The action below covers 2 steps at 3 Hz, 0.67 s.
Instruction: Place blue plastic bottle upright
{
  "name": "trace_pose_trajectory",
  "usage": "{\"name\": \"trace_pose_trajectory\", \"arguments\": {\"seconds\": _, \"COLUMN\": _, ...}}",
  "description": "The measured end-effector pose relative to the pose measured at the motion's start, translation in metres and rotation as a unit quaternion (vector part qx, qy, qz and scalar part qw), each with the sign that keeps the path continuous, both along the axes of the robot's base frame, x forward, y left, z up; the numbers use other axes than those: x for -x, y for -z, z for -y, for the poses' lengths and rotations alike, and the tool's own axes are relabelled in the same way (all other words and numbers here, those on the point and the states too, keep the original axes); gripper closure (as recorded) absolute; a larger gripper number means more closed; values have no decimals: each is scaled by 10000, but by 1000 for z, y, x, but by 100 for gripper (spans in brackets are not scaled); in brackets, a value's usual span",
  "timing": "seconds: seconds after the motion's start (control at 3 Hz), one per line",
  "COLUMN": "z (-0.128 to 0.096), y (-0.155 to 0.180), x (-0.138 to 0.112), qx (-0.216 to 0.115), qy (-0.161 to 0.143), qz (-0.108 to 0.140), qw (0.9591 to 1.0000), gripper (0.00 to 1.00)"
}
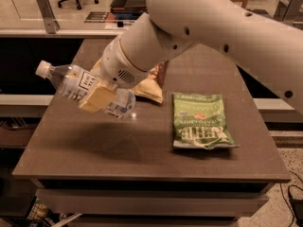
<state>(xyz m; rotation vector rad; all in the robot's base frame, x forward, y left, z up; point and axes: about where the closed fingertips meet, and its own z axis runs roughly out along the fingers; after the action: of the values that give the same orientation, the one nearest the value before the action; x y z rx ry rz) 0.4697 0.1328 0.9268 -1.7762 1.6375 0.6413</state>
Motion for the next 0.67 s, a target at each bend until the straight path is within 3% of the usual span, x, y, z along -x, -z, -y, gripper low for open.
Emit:
{"name": "trace_pose_trajectory", "arguments": {"seconds": 0.33, "z": -8, "y": 3, "x": 11, "qx": -669, "qy": -49, "qz": 119, "qw": 9977, "gripper": 100}}
{"name": "trace_pose_trajectory", "arguments": {"seconds": 0.67, "z": -10, "y": 10, "x": 17, "qx": -1224, "qy": 153, "qz": 156, "qw": 9922, "gripper": 100}}
